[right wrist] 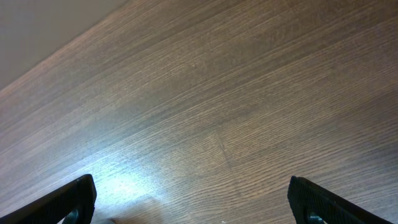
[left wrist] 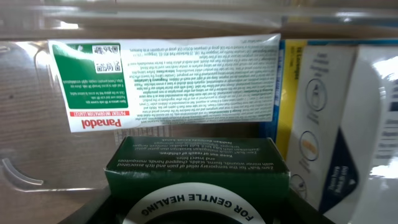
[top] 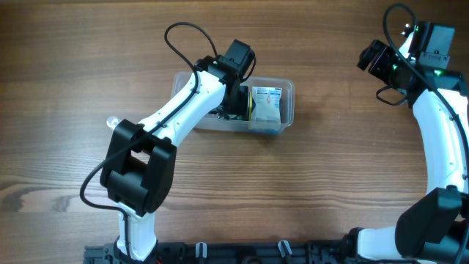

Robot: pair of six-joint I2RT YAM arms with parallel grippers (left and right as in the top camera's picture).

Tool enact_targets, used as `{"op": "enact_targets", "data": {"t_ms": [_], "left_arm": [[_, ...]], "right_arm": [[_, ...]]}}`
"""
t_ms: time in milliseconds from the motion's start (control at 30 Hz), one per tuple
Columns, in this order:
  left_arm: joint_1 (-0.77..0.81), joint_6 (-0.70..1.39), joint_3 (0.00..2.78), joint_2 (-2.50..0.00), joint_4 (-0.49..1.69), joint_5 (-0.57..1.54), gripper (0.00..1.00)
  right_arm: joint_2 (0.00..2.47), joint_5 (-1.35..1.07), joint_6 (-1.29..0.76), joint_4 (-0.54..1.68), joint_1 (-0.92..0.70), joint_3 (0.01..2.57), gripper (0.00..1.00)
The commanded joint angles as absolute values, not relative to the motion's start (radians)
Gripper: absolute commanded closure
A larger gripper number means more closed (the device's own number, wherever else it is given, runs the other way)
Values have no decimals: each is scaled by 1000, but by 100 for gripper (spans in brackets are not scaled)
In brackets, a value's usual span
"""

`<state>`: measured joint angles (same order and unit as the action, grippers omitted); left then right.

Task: Pack container
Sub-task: 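Lower the Zam-Buk box beside the Panadol box and open left gripper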

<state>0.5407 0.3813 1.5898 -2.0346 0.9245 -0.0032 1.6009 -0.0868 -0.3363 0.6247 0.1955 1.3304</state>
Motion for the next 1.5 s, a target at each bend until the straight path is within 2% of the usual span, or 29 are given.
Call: {"op": "enact_targets", "data": {"t_ms": [0,133,400,700,867,1467], "left_arm": [[542,401,1575,-2045,912,-21,54],[542,401,1575,-2045,904,-21,47],[542,401,1575,-2045,900,-21,42],[542,401,1575,-2045,901,-20,41],[542,401,1575,-2045,901,-20,37],[542,401,1575,-2045,900,-20,37]], "right_arm": [[1611,-103,-343,622,196,1333,0],[1611,-102,-343,622,196,1333,0],[1611,-102,-343,622,196,1333,0],[1611,-102,-343,622,196,1333,0],[1611,-103,-343,622,196,1333,0],[1611,-103,-343,622,196,1333,0]]}}
